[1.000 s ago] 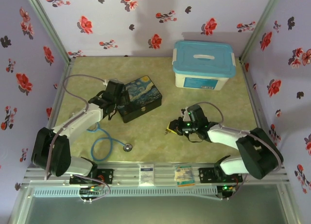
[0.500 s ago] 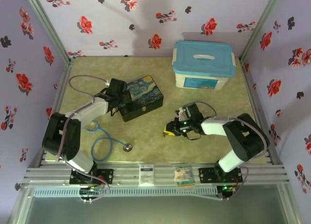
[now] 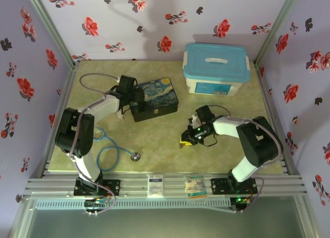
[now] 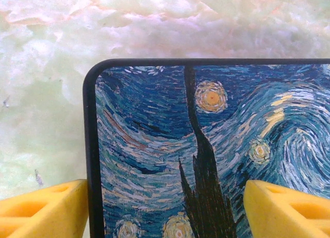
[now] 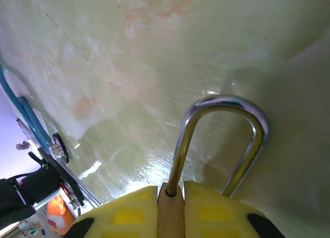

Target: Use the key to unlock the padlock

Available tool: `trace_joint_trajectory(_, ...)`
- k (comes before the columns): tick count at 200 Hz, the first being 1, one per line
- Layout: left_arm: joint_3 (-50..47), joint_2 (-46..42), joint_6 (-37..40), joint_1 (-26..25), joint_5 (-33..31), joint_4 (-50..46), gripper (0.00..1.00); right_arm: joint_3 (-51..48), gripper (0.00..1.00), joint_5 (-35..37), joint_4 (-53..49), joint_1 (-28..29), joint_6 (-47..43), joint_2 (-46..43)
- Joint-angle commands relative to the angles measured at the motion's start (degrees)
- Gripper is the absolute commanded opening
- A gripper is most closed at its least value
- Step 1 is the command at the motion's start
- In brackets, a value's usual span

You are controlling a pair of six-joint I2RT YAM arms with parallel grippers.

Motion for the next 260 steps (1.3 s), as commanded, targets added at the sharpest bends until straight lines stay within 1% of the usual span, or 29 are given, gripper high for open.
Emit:
trace_joint_trajectory(1, 2.38, 0.48, 1.79, 0.24, 1.58, -0.96, 0.77, 0.32, 0.01, 6.98, -8.89, -0.98, -4.44, 2.32)
trace_joint_trajectory(27, 2.53, -0.33, 2.23, 0.23, 1.57, -1.1, 0.77, 1.81, 0.08, 14.18, -14.5, -1.26, -6.79, 3.14)
trace_joint_trajectory(40, 3.24, -0.13, 2.68, 0.27, 1.51, -1.46, 0.78, 2.75, 0.18, 17.94, -16.97, -1.25, -7.43, 3.48)
trace_joint_trajectory(44, 3.67, 0.15, 2.8, 0.32, 1.55, -1.68, 0.78, 2.91, 0.21, 18.48, -17.17, -1.26, -7.47, 3.65)
trace_joint_trajectory(52, 4.64, 0.64, 2.93, 0.36, 1.51, -2.28, 0.78, 3.24, 0.29, 19.0, -17.23, -1.22, -7.44, 4.04)
trace_joint_trajectory(68, 5.9, 0.99, 3.02, 0.29, 1.57, -2.79, 0.78, 4.91, 0.34, 19.82, -18.08, -0.99, -7.91, 5.13)
trace_joint_trajectory(75, 6.23, 0.92, 3.15, 0.33, 1.59, -2.85, 0.78, 5.8, 0.38, 20.97, -19.34, -0.91, -8.57, 5.44)
trace_joint_trajectory(113, 8.05, -0.43, 4.68, 0.28, 1.49, -5.42, 0.78, 9.6, 0.45, 29.15, -25.03, -0.82, -10.23, 4.93)
trace_joint_trajectory(139, 7.34, -1.79, 4.17, 0.31, 1.5, -5.2, 0.78, 10.17, 0.5, 30.21, -25.47, -0.29, -10.43, 5.21)
trace_joint_trajectory(160, 6.72, -2.56, 3.81, 0.11, 1.71, -4.65, 0.78, 10.35, 0.5, 31.04, -25.02, 0.72, -10.47, 5.45)
trace_joint_trajectory(169, 6.63, -2.75, 3.86, 0.07, 1.67, -4.59, 0.78, 10.28, 0.45, 31.11, -24.62, 0.93, -10.37, 5.02)
trace_joint_trajectory(178, 6.5, -3.01, 3.97, 0.06, 1.68, -4.61, 0.77, 10.49, 0.42, 31.97, -24.79, 1.41, -10.36, 4.88)
trace_joint_trajectory(181, 6.46, -3.05, 3.99, 0.06, 1.67, -4.58, 0.77, 10.67, 0.41, 32.65, -25.18, 1.58, -10.34, 4.87)
trace_joint_trajectory(188, 6.45, -3.22, 4.01, 0.06, 1.58, -4.76, 0.77, 11.46, 0.34, 34.41, -26.35, 2.22, -10.65, 4.98)
trace_joint_trajectory(192, 6.45, -3.28, 4.05, 0.05, 1.52, -4.88, 0.77, 12.07, 0.31, 35.6, -27.36, 2.68, -10.88, 5.18)
trace_joint_trajectory(235, 5.19, -4.52, 3.45, 0.0, 1.85, -5.01, 0.77, 20.4, 0.31, 49.79, -40.41, 8.85, -9.76, 9.78)
trace_joint_trajectory(244, 4.68, -5.04, 3.54, 0.06, 1.86, -4.9, 0.77, 21.49, 0.28, 52.51, -42.33, 9.68, -9.1, 10.76)
trace_joint_trajectory(253, 4.15, -5.65, 3.7, 0.06, 1.86, -4.91, 0.77, 22.48, 0.22, 54.72, -43.78, 10.21, -8.76, 11.39)
trace_joint_trajectory(260, 3.77, -6.13, 3.79, 0.04, 1.85, -4.93, 0.77, 23.21, 0.2, 55.92, -44.65, 10.62, -8.61, 11.87)
